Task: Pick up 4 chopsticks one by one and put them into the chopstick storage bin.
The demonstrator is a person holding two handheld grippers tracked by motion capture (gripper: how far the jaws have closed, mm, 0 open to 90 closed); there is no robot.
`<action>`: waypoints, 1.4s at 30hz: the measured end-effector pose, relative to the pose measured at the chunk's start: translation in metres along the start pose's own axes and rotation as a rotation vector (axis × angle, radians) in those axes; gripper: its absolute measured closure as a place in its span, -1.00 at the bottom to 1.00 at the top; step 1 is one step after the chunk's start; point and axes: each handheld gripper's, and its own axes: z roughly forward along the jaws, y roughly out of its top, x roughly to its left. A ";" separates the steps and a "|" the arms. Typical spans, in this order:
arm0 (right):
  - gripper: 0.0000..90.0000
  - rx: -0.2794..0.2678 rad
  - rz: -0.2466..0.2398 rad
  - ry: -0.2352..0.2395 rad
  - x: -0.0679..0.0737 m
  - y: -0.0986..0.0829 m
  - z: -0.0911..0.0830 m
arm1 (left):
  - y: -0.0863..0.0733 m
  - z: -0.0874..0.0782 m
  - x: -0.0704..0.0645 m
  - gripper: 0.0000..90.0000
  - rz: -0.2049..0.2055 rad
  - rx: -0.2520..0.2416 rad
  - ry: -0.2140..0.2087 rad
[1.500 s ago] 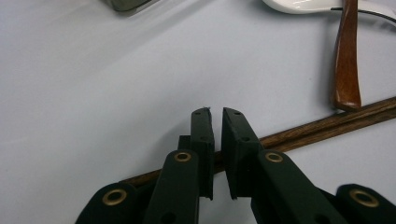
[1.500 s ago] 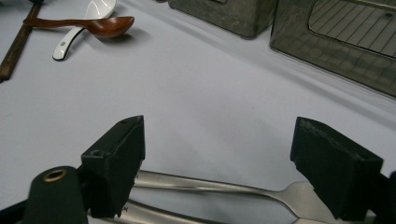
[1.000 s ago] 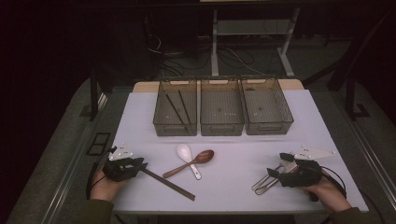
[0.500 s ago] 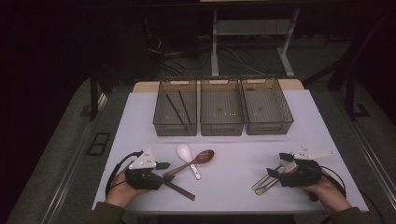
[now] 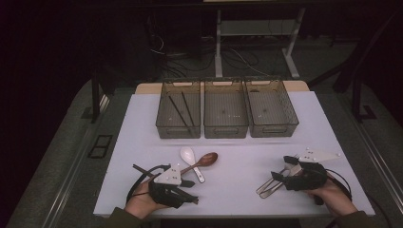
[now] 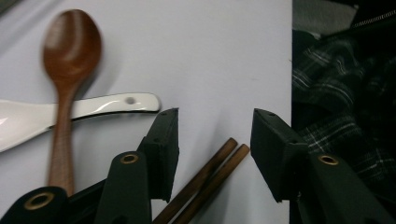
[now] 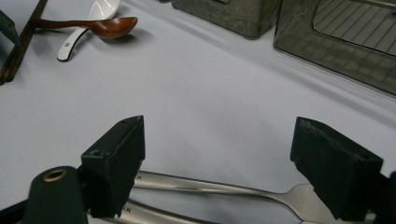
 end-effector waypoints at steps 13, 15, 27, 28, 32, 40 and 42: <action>-0.61 -0.002 0.000 0.000 0.000 0.000 0.000 | -0.001 0.017 -0.006 0.29 0.096 0.089 -0.007; -0.61 -0.002 0.000 0.002 0.000 0.000 -0.001 | -0.002 0.017 -0.006 0.31 0.097 0.088 -0.005; -0.61 -0.002 0.000 0.002 0.000 0.000 0.000 | -0.001 0.018 -0.004 0.46 0.096 0.076 0.011; -0.61 -0.002 0.000 0.002 0.000 0.000 0.000 | -0.001 0.018 -0.003 0.46 0.092 0.077 0.011; -0.61 -0.001 0.000 0.003 0.001 0.000 0.000 | 0.000 0.019 -0.002 0.48 0.081 0.074 0.017; -0.61 -0.001 0.002 0.004 0.000 0.000 0.000 | 0.000 0.019 0.003 0.51 0.043 0.069 0.060; -0.61 -0.002 0.000 0.003 0.000 0.000 0.000 | 0.000 0.019 0.005 0.52 0.030 0.068 0.076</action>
